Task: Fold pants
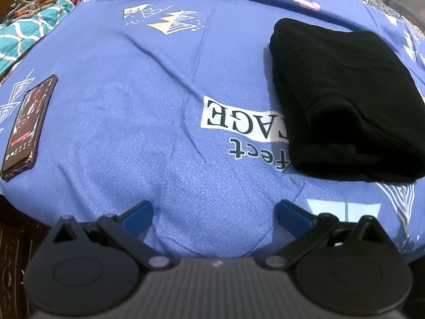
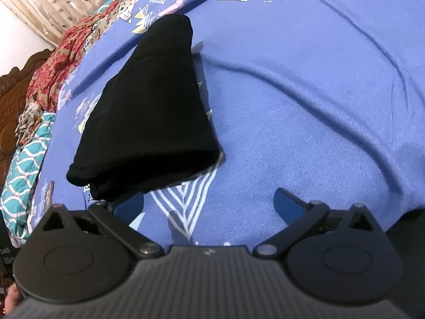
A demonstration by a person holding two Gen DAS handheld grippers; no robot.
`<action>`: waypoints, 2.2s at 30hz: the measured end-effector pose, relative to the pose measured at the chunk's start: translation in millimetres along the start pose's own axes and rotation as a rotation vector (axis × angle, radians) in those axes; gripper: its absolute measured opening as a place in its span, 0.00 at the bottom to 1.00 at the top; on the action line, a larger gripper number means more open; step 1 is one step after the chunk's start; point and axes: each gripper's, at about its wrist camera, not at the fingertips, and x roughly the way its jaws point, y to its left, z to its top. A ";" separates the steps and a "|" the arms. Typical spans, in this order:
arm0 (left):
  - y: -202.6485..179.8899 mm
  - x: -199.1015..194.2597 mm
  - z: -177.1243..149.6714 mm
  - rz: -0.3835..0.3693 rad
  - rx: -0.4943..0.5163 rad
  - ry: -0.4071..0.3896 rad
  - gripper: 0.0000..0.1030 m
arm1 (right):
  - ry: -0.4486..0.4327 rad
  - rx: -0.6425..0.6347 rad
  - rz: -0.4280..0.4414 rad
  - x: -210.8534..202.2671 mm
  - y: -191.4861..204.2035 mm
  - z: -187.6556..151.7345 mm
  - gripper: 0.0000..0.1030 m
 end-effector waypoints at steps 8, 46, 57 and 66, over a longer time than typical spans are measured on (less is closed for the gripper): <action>3.6 6.8 5.1 -0.008 -0.014 0.025 1.00 | -0.008 0.008 0.023 -1.0 -5.3 1.2 1.00; 28.8 -36.0 35.4 -0.133 0.011 -0.074 1.00 | -0.200 -0.013 0.027 -25.9 -8.6 15.3 1.00; 14.2 3.6 100.9 -0.261 0.021 -0.051 1.00 | -0.207 -0.071 0.104 -18.6 3.5 44.5 1.00; -4.0 60.2 115.0 -0.445 -0.051 0.079 1.00 | -0.137 -0.091 0.176 33.1 8.1 68.0 0.99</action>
